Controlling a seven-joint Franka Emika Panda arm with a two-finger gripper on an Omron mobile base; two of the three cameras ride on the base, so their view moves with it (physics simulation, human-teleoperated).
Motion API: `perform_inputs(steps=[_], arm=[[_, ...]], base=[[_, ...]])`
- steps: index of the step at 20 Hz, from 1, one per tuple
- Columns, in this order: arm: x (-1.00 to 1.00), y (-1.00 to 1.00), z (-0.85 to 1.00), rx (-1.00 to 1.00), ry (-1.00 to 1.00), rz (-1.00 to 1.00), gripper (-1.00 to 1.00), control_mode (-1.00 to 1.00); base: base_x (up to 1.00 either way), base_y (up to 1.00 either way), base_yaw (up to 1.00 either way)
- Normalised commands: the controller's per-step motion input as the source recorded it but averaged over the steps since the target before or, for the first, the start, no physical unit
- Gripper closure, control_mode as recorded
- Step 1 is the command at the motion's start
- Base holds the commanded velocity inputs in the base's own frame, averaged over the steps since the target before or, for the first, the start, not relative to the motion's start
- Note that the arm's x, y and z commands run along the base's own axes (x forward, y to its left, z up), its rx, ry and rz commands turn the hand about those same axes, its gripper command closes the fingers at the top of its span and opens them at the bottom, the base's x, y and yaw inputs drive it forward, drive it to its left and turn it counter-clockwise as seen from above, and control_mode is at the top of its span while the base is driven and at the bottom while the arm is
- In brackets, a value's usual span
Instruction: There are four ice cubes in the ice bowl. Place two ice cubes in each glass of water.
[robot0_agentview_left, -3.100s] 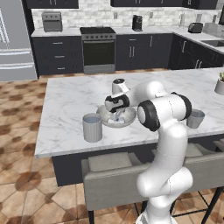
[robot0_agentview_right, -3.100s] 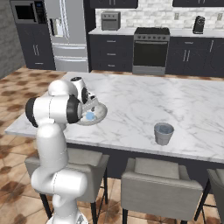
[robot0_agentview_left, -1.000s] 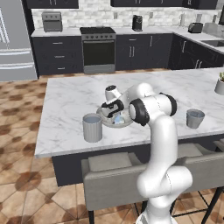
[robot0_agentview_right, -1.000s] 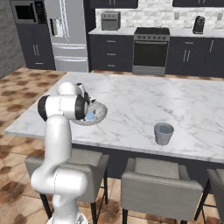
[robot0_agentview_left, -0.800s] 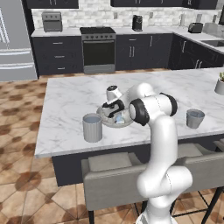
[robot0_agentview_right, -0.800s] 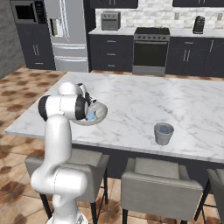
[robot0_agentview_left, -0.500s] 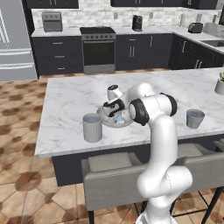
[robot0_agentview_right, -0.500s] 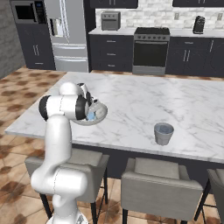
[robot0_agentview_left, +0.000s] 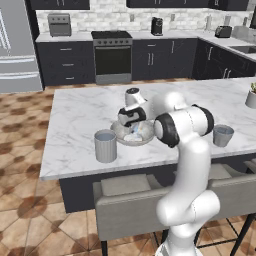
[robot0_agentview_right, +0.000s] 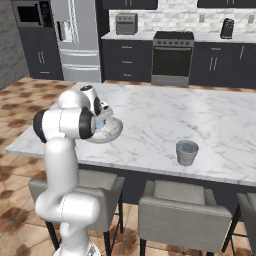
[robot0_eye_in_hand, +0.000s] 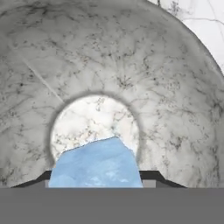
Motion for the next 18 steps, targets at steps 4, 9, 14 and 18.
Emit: perform_inputs(steps=[4, 9, 14, 18], arm=[[-0.87, 0.0, 1.0, 0.12, -0.15, 0.0, 1.0, -1.0], [-1.0, 0.0, 0.82, 0.15, -0.01, 0.0, 1.0, -1.0], [-0.96, 0.17, 0.68, 0.12, 0.0, 0.0, 1.0, -1.0], [-0.7, 0.45, 0.87, 0.02, 0.02, 0.0, 1.0, -1.0]], base=[[0.0, 0.0, 0.0], [0.0, 0.0, 0.0], [0.0, 0.0, 0.0], [0.0, 0.0, 0.0]])
